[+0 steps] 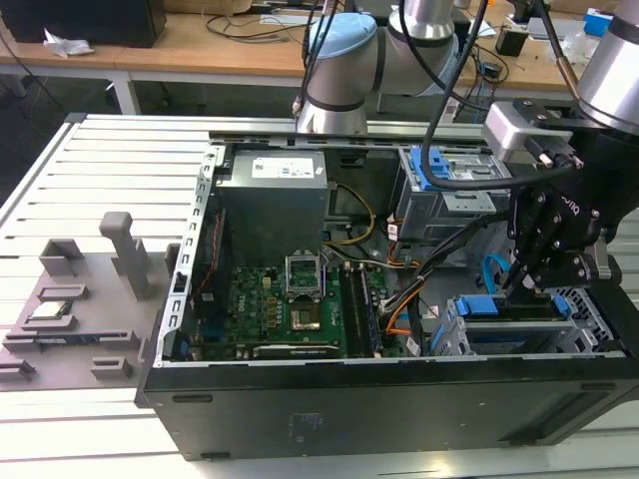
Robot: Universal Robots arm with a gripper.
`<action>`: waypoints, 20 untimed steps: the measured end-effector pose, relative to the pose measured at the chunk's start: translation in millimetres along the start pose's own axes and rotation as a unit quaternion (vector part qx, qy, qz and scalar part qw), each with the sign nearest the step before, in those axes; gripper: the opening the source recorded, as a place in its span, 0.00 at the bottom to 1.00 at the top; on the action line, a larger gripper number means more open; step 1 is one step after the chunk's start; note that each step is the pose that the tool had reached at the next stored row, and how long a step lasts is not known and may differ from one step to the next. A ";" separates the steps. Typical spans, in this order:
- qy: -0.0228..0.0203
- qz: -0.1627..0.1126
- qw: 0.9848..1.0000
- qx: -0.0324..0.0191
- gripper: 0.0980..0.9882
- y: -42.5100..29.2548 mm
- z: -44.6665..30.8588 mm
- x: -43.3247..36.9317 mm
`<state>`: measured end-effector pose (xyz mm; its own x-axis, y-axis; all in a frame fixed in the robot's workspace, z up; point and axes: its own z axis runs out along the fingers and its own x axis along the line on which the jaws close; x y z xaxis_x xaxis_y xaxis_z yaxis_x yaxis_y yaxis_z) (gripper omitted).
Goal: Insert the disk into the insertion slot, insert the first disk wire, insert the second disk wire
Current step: 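Insert the second disk wire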
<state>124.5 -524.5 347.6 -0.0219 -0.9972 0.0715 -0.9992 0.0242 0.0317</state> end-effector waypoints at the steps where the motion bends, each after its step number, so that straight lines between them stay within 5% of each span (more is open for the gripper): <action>1: 0.000 0.000 1.000 0.000 0.07 -1.0 0.9 -0.7; 19: 0.000 -0.001 1.000 0.000 0.07 -4.6 9.3 -2.5; 20: 0.000 -0.001 1.000 0.000 0.15 -4.6 9.5 -2.5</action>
<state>128.9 -522.9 337.8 -0.0196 -0.9973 0.0711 -0.9993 0.0219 0.0317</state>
